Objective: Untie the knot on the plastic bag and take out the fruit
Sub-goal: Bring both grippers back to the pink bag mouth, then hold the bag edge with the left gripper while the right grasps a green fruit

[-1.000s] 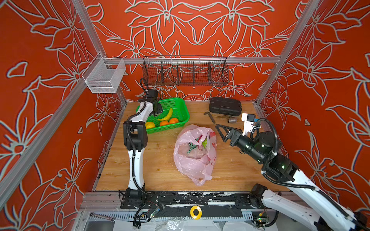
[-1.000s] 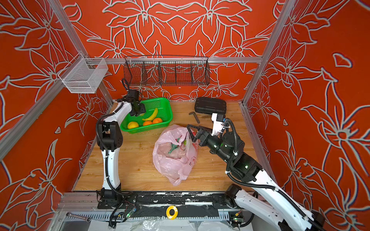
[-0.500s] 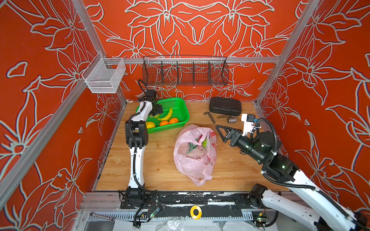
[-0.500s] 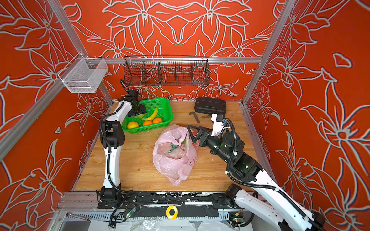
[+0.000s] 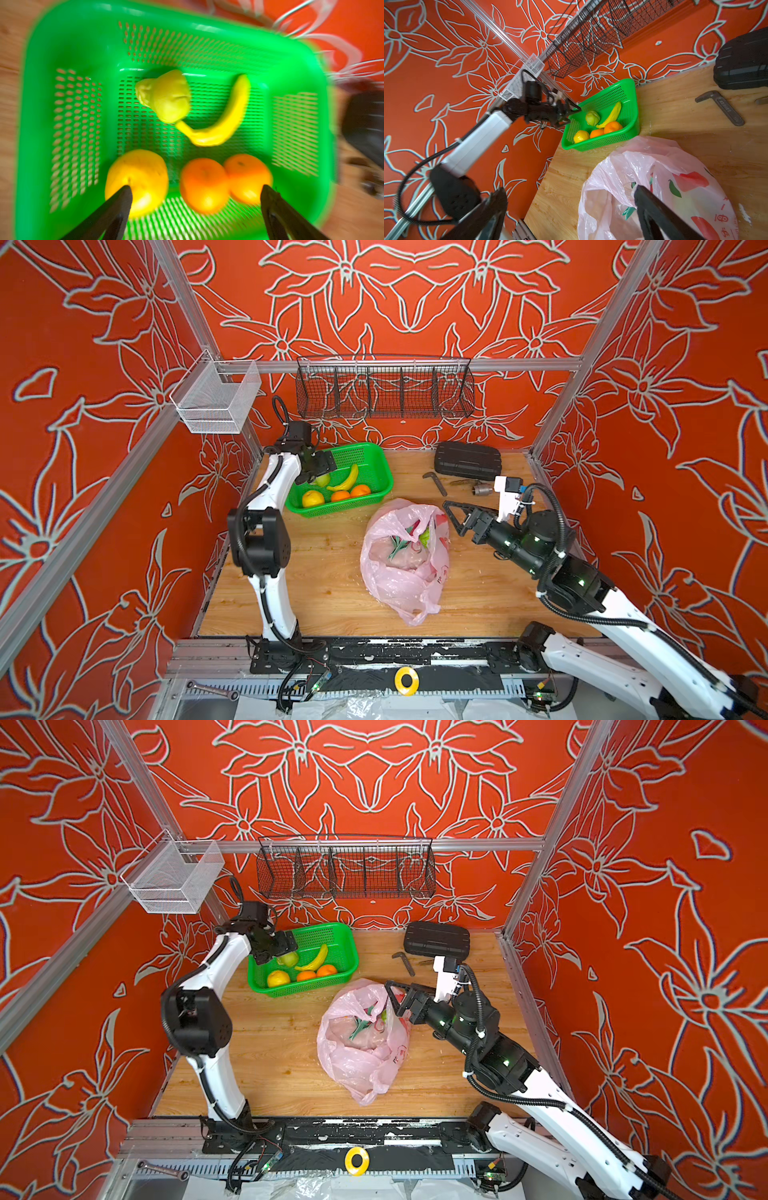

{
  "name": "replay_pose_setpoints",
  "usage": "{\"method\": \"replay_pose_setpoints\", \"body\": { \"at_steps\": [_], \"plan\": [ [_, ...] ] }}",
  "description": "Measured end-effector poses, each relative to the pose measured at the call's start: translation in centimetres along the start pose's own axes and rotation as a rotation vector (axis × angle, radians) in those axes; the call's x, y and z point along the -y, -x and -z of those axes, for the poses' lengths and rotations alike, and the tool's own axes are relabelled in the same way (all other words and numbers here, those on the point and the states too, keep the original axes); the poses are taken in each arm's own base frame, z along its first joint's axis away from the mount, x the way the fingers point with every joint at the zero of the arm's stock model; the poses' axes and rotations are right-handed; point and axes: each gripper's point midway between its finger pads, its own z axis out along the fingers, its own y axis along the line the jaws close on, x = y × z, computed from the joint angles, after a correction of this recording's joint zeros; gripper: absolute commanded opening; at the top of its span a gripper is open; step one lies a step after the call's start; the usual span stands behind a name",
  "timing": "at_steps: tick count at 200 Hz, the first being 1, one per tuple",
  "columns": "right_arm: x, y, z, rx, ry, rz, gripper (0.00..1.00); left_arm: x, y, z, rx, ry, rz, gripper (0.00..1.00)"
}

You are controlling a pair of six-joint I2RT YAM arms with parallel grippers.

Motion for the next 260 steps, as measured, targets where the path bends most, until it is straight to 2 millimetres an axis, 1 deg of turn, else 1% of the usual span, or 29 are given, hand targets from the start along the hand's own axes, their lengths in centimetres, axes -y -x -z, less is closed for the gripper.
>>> {"method": "replay_pose_setpoints", "body": {
  "at_steps": [8, 20, 23, 26, 29, 38, 42, 51, 62, 78, 90, 103, 114, 139, 154, 166, 180, 197, 210, 227, 242, 260],
  "plan": [
    [0.3, -0.6, -0.6, -0.027, -0.013, 0.012, 0.92, 1.6, 0.3, 2.6, 0.048, -0.051, -0.015, 0.95],
    [0.8, -1.7, -1.6, -0.077, -0.026, 0.026, 0.89, 3.7, 0.4, 5.7, 0.105, -0.118, -0.040, 0.95],
    [1.0, -2.1, -1.8, -0.091, -0.032, 0.032, 0.88, 4.5, 0.2, 6.8, 0.123, -0.144, -0.052, 0.95],
    [1.0, -2.4, -2.1, -0.105, -0.032, 0.033, 0.87, 4.9, 0.2, 7.2, 0.131, -0.156, -0.056, 0.95],
    [1.2, -2.7, -2.4, -0.121, -0.037, 0.038, 0.86, 5.6, -0.1, 8.2, 0.146, -0.179, -0.068, 0.95],
    [1.5, -3.6, -3.0, -0.163, -0.041, 0.044, 0.84, 7.0, -0.9, 10.0, 0.166, -0.229, -0.093, 0.95],
    [1.6, -4.1, -3.4, -0.186, -0.043, 0.047, 0.83, 7.8, -1.4, 10.9, 0.174, -0.258, -0.107, 0.95],
    [1.8, -5.0, -4.1, -0.229, -0.046, 0.053, 0.82, 9.2, -2.7, 12.4, 0.180, -0.310, -0.134, 0.95],
    [2.0, -6.1, -4.8, -0.279, -0.050, 0.053, 0.81, 10.7, -4.6, 14.0, 0.182, -0.368, -0.173, 0.95],
    [2.3, -7.8, -5.7, -0.350, -0.052, 0.050, 0.79, 12.3, -8.0, 15.4, 0.158, -0.431, -0.234, 0.95],
    [2.7, -8.9, -6.3, -0.392, -0.065, 0.049, 0.78, 13.2, -10.7, 16.0, 0.132, -0.467, -0.288, 0.95],
    [3.2, -10.3, -6.7, -0.434, -0.084, 0.052, 0.77, 13.8, -13.6, 16.1, 0.094, -0.494, -0.345, 0.95],
    [3.5, -11.4, -7.0, -0.468, -0.097, 0.055, 0.77, 13.9, -15.8, 15.8, 0.061, -0.502, -0.388, 0.96],
    [3.9, -14.3, -7.7, -0.547, -0.117, 0.068, 0.76, 13.3, -19.6, 14.3, -0.023, -0.467, -0.480, 1.00],
    [4.4, -16.0, -8.2, -0.592, -0.136, 0.073, 0.76, 13.0, -20.8, 13.6, -0.057, -0.437, -0.531, 0.98],
    [5.3, -17.4, -8.6, -0.626, -0.164, 0.078, 0.76, 12.8, -21.6, 13.0, -0.076, -0.407, -0.570, 0.98],
    [7.0, -19.0, -8.6, -0.663, -0.219, 0.086, 0.76, 12.6, -22.2, 12.1, -0.101, -0.382, -0.602, 0.98],
    [9.8, -20.6, -7.9, -0.697, -0.318, 0.102, 0.77, 12.5, -22.9, 10.9, -0.132, -0.358, -0.628, 0.98],
    [12.0, -21.3, -6.8, -0.708, -0.404, 0.122, 0.79, 12.3, -23.5, 9.7, -0.159, -0.327, -0.649, 0.98],
    [14.7, -21.3, -5.5, -0.698, -0.522, 0.159, 0.82, 12.0, -24.6, 8.2, -0.202, -0.292, -0.672, 0.98],
    [16.7, -20.8, -4.3, -0.673, -0.617, 0.193, 0.84, 11.7, -25.5, 6.9, -0.241, -0.258, -0.691, 0.98],
    [18.1, -19.9, -3.1, -0.633, -0.689, 0.234, 0.85, 11.4, -26.1, 5.7, -0.271, -0.221, -0.704, 0.98]
  ]
}}
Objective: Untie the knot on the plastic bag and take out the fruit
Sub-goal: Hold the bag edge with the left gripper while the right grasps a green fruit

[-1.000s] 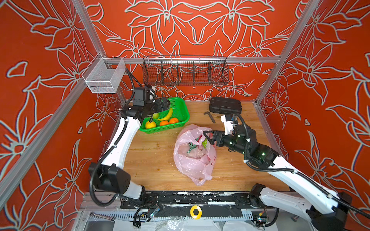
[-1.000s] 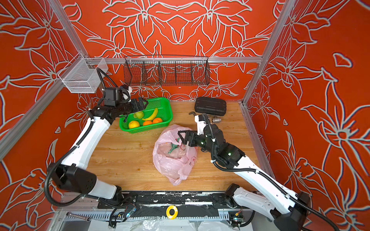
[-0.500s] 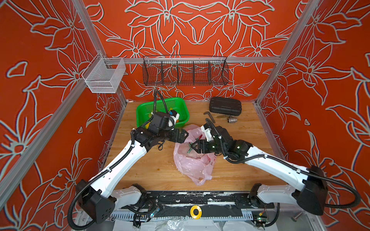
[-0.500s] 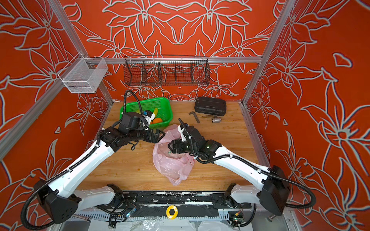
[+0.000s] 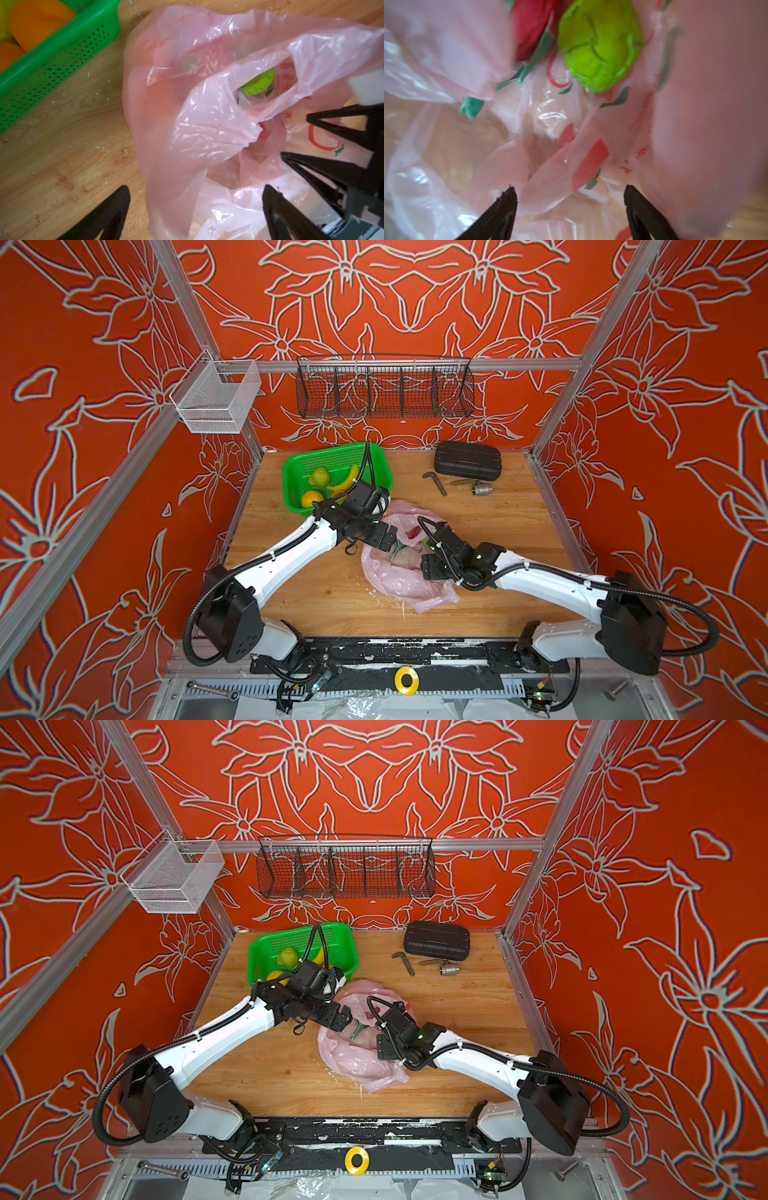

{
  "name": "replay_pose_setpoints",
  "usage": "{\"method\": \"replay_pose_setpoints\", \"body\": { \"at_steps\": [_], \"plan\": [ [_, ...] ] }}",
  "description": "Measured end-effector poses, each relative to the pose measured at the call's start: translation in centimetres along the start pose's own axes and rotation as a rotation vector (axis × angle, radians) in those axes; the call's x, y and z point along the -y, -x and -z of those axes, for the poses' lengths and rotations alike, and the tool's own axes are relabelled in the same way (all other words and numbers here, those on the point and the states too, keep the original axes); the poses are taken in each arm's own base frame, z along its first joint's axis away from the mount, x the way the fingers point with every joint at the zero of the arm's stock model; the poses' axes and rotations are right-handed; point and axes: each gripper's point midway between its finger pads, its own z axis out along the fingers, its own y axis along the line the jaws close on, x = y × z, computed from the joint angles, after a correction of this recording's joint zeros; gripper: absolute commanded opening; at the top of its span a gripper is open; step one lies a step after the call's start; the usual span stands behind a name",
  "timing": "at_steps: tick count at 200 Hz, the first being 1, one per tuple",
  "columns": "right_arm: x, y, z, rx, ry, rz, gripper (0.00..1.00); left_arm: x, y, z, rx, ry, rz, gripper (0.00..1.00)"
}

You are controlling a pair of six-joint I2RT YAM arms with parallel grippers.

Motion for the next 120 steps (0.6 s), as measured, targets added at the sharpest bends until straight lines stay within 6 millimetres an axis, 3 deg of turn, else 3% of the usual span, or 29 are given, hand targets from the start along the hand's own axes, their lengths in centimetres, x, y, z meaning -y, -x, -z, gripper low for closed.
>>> {"method": "replay_pose_setpoints", "body": {
  "at_steps": [35, 76, 101, 120],
  "plan": [
    [1.9, 1.2, 0.6, 0.088, -0.048, -0.019, 0.86, 0.1, -0.5, -1.8, -0.048, 0.004, 0.009, 0.98],
    [0.3, 4.0, 0.7, 0.199, 0.021, -0.012, 0.83, 0.4, -0.8, -3.1, -0.074, 0.007, 0.053, 0.63],
    [-0.3, 4.7, -0.5, 0.207, 0.027, -0.023, 0.77, 0.1, -0.5, -3.0, -0.064, 0.027, 0.093, 0.36],
    [-0.2, 5.3, -1.2, 0.209, 0.023, -0.058, 0.75, 0.2, 0.4, -2.6, -0.037, 0.030, 0.141, 0.24]
  ]
}}
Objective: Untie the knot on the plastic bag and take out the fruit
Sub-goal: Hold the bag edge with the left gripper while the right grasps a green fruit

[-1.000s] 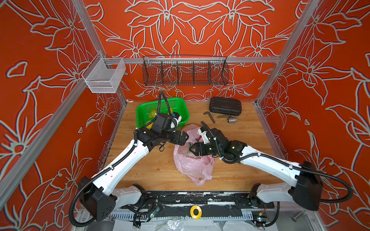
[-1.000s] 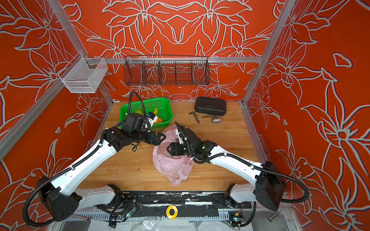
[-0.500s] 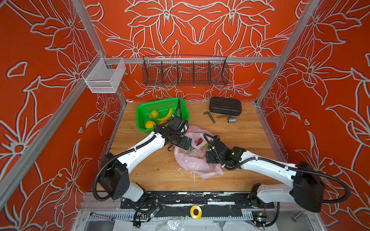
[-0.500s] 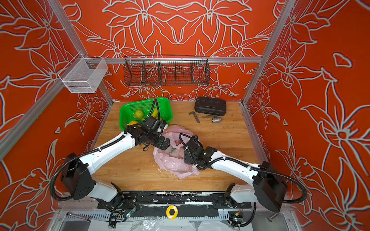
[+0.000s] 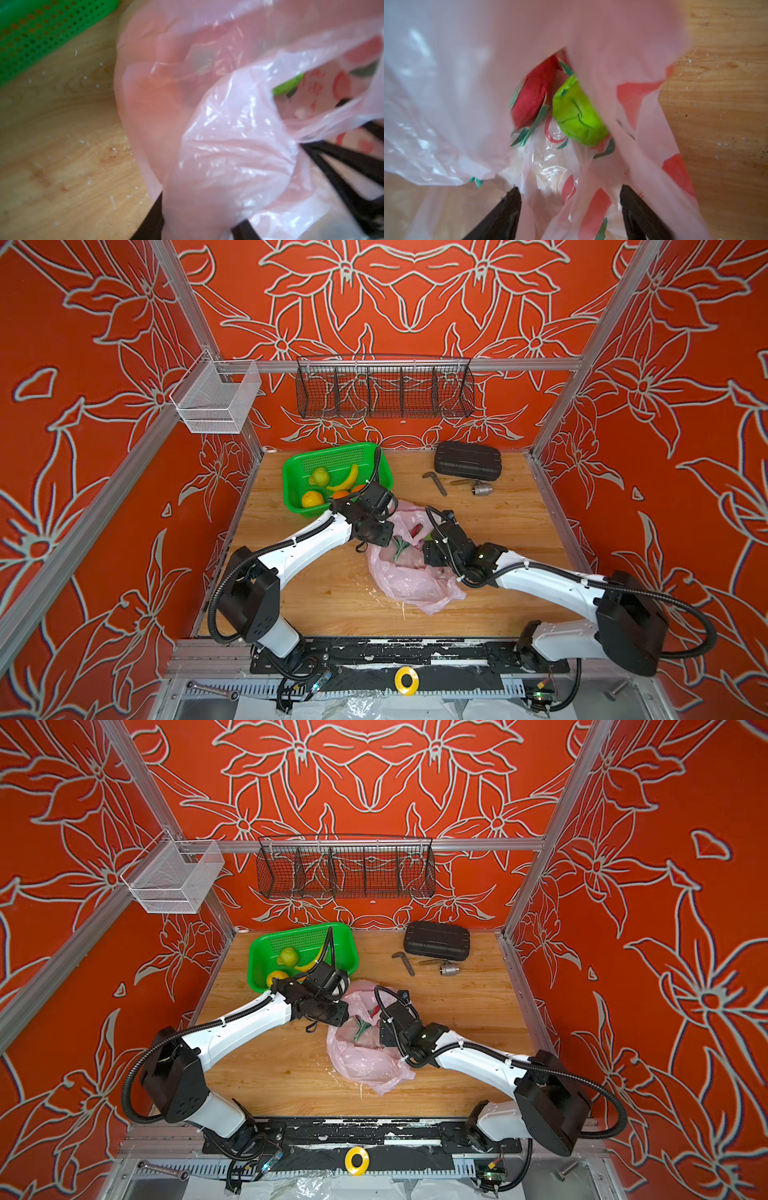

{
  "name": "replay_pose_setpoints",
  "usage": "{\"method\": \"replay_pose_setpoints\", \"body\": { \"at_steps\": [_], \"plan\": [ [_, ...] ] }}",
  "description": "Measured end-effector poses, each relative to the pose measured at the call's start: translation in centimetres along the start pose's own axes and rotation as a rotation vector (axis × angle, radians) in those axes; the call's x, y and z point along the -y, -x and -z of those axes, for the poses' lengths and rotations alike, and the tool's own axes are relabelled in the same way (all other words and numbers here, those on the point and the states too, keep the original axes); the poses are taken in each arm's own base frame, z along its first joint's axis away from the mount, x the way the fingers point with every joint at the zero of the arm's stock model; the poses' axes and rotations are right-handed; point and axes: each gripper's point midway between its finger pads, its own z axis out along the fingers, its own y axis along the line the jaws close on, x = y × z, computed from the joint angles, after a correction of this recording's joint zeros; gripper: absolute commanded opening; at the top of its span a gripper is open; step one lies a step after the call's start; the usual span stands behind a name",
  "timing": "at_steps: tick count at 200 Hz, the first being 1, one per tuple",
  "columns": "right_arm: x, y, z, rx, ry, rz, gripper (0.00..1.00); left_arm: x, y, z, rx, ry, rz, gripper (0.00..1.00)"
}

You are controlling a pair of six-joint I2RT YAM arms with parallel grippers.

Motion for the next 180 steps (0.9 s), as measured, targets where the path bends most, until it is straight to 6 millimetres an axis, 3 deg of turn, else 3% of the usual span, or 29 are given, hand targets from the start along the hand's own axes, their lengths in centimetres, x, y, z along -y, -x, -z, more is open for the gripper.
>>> {"method": "replay_pose_setpoints", "body": {
  "at_steps": [49, 106, 149, 180],
  "plan": [
    [0.0, 1.8, -1.5, 0.046, 0.015, -0.072, 0.76, 1.6, 0.9, 0.5, 0.028, -0.084, 0.080, 0.18],
    [0.7, 3.0, -4.3, 0.079, 0.003, -0.171, 0.91, 2.6, 1.4, 1.9, 0.056, -0.143, 0.102, 0.18],
    [0.9, 4.5, -6.5, 0.156, 0.009, -0.241, 0.88, 2.9, 1.3, 2.0, 0.057, -0.166, 0.105, 0.17],
    [2.0, 4.7, -9.0, 0.186, -0.025, -0.279, 0.77, 2.9, 0.8, 2.1, 0.052, -0.173, 0.105, 0.16]
  ]
}}
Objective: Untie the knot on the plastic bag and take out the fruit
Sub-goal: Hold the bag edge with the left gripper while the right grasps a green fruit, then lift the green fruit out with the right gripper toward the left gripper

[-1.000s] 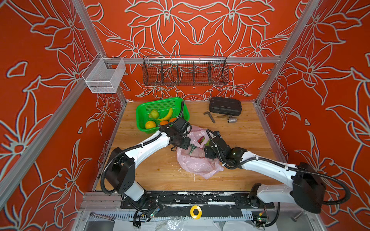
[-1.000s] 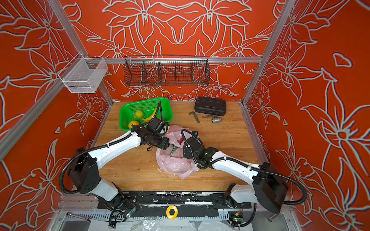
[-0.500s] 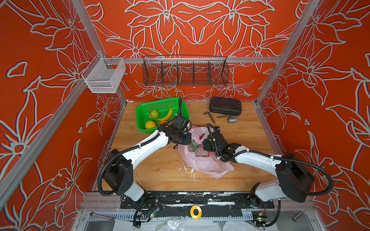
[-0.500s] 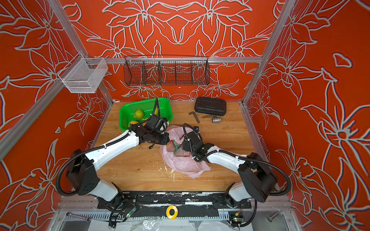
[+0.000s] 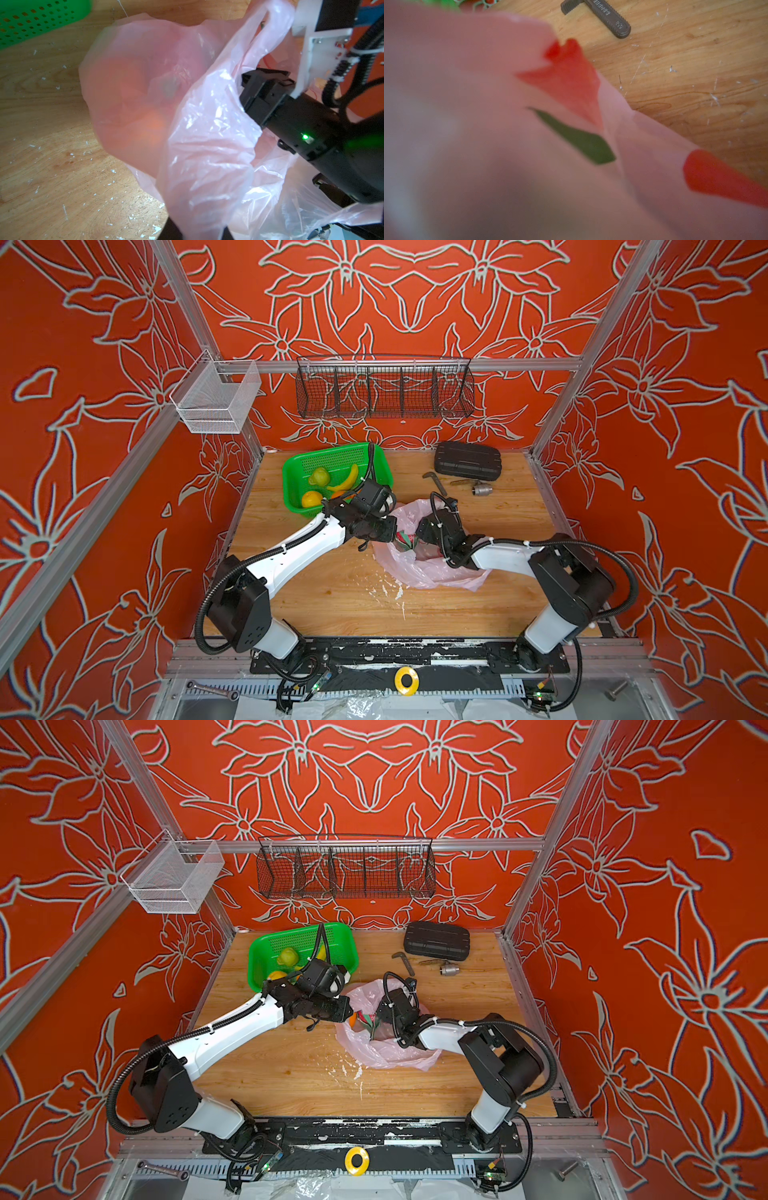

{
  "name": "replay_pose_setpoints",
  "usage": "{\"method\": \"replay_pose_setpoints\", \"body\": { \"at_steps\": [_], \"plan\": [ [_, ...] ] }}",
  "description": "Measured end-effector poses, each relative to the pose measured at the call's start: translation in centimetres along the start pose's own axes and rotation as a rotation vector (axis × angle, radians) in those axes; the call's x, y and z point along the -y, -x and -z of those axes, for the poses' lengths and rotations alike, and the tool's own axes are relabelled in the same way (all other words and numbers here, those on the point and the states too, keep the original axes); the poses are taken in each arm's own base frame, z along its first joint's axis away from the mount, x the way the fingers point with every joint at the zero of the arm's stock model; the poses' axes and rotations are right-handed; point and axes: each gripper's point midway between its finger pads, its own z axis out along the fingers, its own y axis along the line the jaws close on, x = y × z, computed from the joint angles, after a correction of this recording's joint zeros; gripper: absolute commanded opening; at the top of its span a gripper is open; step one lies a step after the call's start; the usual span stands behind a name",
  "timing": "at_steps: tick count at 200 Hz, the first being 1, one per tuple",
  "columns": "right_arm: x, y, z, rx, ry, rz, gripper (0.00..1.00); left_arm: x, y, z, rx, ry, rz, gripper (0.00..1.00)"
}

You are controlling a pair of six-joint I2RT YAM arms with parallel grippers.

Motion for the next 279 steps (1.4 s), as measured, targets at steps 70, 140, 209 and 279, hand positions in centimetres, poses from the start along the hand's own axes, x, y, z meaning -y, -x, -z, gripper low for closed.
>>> {"method": "replay_pose_setpoints", "body": {
  "at_steps": [70, 140, 209, 279],
  "plan": [
    [-0.5, 0.0, -1.7, 0.020, 0.037, -0.009, 0.60, 0.0, 0.1, 1.3, 0.034, 0.001, -0.007, 0.28],
    [-3.9, 1.8, 4.3, -0.031, 0.237, 0.026, 0.57, -0.3, 0.2, 0.2, 0.024, 0.010, 0.001, 0.56],
    [-3.3, -1.4, 8.9, -0.230, 0.319, 0.024, 0.57, 0.2, 1.1, 0.2, 0.064, -0.011, -0.023, 0.75],
    [-2.4, 1.0, 16.0, -0.188, 0.395, -0.048, 0.57, 2.9, 2.7, 4.3, 0.210, -0.121, -0.185, 0.78]
  ]
}}
